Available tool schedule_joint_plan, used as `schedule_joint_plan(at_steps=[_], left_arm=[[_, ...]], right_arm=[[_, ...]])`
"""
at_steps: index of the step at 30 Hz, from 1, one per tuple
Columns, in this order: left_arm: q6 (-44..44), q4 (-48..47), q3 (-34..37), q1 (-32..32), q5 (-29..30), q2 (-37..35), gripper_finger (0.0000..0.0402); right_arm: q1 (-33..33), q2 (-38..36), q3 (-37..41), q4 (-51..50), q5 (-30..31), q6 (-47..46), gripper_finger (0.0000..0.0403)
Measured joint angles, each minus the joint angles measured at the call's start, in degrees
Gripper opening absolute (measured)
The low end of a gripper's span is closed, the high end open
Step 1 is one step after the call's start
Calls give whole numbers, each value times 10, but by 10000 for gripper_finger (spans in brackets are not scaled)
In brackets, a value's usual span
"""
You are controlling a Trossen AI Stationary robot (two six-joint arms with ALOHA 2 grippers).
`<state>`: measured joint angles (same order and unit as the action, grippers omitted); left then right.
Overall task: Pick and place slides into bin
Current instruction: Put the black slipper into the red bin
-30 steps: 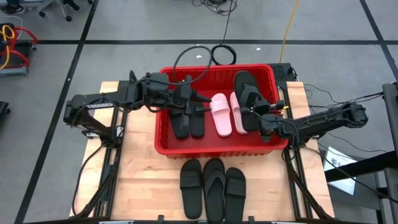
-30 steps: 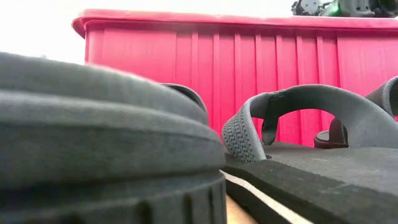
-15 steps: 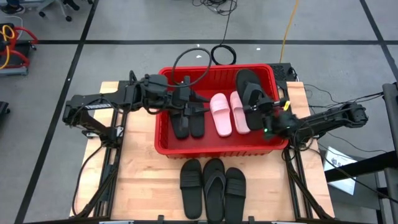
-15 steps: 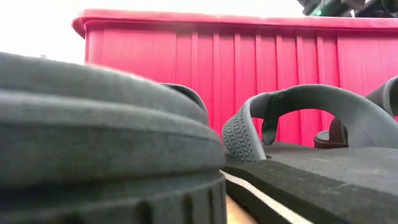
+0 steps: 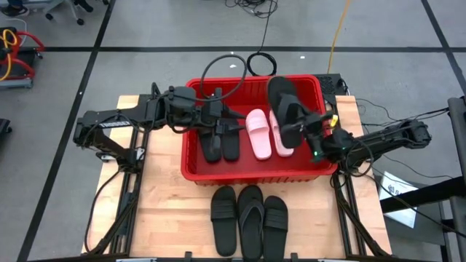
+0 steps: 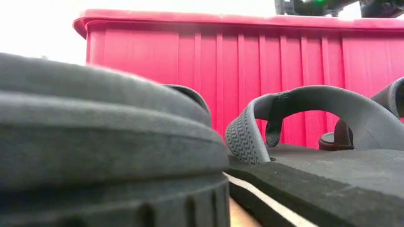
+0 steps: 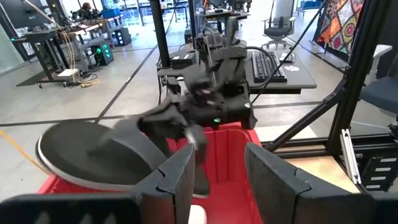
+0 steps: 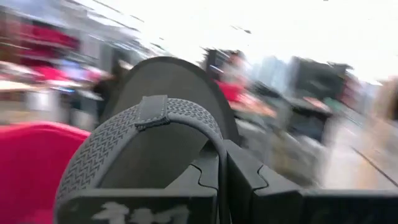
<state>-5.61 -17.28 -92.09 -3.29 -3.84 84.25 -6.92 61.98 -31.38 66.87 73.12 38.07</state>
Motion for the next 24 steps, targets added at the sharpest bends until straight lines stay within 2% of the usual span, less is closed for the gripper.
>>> schedule_joint_plan(at_steps=[4,8,12,18,24], left_arm=[[3,-1,0,0,0,0,143],[15,0,0,0,0,0,143],[16,0,0,0,0,0,143],[17,0,0,0,0,0,143],[16,0,0,0,0,0,143]], right_arm=[[-8,0,0,-73,-161,-53,0],[6,0,0,-116,-273,-109,0],[27,-5,0,-116,-318,-137,0],[68,-42,-10,-116,-366,-118,0],[109,-78,-73,-125,-495,-102,0]])
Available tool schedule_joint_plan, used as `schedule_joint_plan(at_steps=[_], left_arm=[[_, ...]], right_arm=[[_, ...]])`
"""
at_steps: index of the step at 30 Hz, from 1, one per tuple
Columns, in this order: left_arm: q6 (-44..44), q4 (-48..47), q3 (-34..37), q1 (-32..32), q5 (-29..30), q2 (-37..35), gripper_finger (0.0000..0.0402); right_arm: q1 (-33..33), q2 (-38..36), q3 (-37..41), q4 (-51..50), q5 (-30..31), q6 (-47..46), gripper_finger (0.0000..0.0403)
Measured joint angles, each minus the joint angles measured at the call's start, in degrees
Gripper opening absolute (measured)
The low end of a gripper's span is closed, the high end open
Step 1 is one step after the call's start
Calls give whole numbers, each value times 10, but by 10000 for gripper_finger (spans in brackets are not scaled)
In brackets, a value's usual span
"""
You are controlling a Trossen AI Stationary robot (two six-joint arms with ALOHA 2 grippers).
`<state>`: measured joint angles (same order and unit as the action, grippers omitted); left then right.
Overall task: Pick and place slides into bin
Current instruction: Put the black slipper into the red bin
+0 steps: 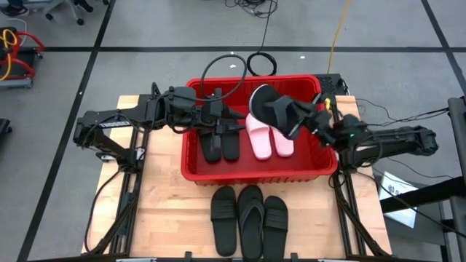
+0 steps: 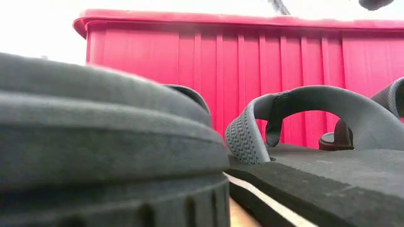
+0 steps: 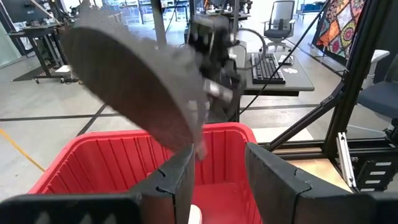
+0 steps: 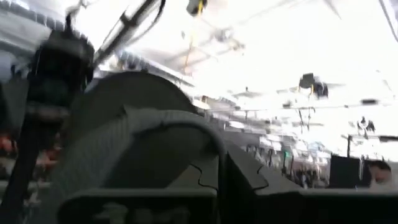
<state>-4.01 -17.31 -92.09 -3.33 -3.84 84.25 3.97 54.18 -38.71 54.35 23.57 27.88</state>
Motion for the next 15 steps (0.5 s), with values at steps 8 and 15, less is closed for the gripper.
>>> schedule_joint_plan(at_steps=[8,15], left_arm=[[-17,3,0,0,0,0,143],[-22,4,0,0,0,0,143]], right_arm=[[57,15,-179,-267,-14,24,0],[75,37,-288,-523,173,-114,0]])
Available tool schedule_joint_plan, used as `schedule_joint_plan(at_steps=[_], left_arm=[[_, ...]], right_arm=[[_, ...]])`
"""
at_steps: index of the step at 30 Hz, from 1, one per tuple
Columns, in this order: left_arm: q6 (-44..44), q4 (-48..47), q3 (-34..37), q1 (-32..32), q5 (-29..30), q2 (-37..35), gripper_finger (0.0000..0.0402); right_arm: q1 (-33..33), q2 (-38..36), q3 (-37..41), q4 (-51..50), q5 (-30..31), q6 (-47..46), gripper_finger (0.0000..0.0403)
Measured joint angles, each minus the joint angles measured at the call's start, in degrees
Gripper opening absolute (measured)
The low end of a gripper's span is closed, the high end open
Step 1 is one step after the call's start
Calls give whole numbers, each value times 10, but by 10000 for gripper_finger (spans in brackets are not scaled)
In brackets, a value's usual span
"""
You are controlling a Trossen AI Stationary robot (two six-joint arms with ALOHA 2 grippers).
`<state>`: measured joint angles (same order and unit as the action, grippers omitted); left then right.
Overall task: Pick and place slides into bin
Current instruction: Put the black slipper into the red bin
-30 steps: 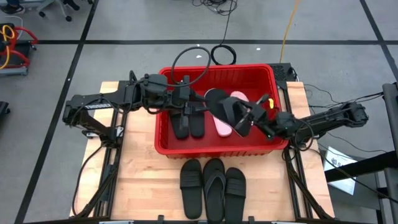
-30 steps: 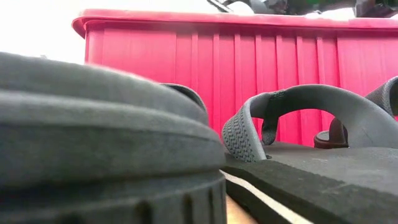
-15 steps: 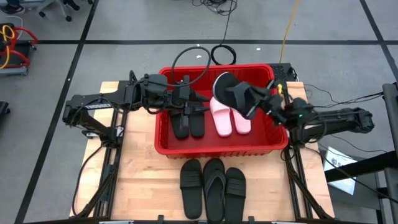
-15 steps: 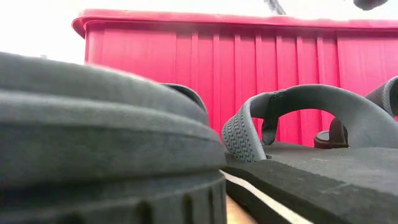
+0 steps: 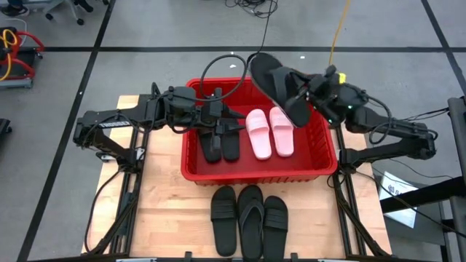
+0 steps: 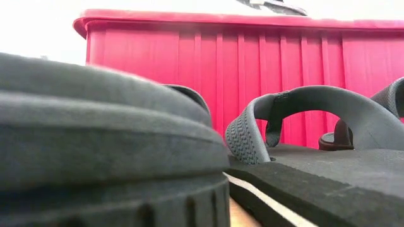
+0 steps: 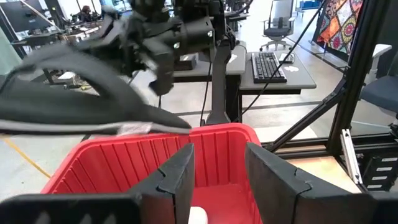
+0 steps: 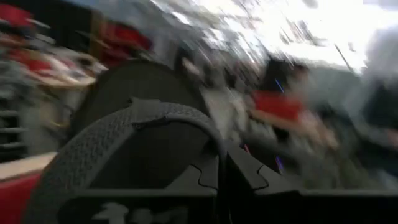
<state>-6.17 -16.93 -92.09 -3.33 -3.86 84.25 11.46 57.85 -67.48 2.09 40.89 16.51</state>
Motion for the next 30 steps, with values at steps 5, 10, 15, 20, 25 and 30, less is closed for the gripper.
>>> schedule_joint_plan(at_steps=[5,10,15,20,25,30], left_arm=[[-2,2,0,0,7,-7,143],[-10,-2,0,0,12,-14,143],[-10,-4,0,0,12,-23,143],[-9,-2,0,0,12,-27,143],[-9,-6,0,0,12,-26,143],[-9,-14,0,0,13,-26,143]], right_arm=[[0,0,-1,-123,128,-188,0],[4,11,15,-201,160,-300,0],[10,32,27,-291,145,-398,0],[13,52,51,-391,141,-519,0],[13,58,99,-402,111,-599,0],[13,59,171,-343,98,-634,0]])
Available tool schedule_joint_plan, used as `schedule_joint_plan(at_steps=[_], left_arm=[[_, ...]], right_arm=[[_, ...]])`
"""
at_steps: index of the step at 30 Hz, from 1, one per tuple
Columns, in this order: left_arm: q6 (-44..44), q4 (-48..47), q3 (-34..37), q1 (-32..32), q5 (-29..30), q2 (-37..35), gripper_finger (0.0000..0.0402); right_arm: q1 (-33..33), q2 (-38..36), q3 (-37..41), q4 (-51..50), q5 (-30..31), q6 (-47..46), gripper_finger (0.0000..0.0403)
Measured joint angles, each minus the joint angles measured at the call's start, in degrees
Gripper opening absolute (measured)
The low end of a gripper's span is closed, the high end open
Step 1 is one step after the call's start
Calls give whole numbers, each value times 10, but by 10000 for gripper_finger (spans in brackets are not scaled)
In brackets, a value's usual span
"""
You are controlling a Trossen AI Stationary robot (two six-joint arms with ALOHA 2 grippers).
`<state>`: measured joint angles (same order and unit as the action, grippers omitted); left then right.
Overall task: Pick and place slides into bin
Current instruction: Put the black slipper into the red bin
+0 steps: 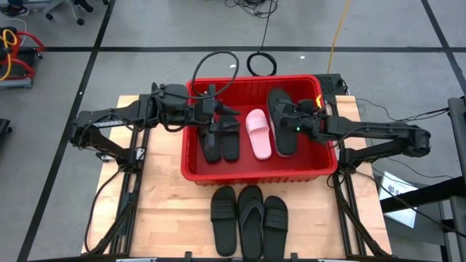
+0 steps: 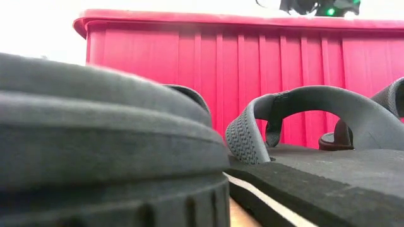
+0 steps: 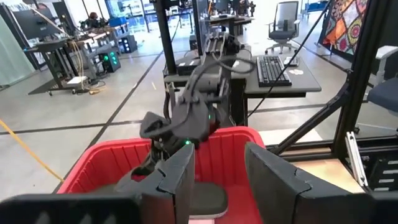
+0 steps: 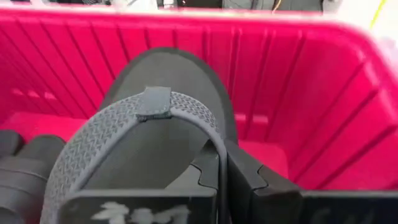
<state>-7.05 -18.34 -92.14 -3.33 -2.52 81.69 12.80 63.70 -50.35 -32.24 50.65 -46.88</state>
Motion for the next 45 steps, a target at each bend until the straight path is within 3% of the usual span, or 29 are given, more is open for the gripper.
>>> schedule_joint_plan(at_steps=[12,23,45], left_arm=[[-2,0,0,0,0,0,143],[-2,0,0,0,0,0,143],[-2,0,0,1,-1,0,143]], right_arm=[[2,0,84,71,-17,-8,0],[4,0,88,72,-16,44,0],[4,0,88,54,-28,41,21]])
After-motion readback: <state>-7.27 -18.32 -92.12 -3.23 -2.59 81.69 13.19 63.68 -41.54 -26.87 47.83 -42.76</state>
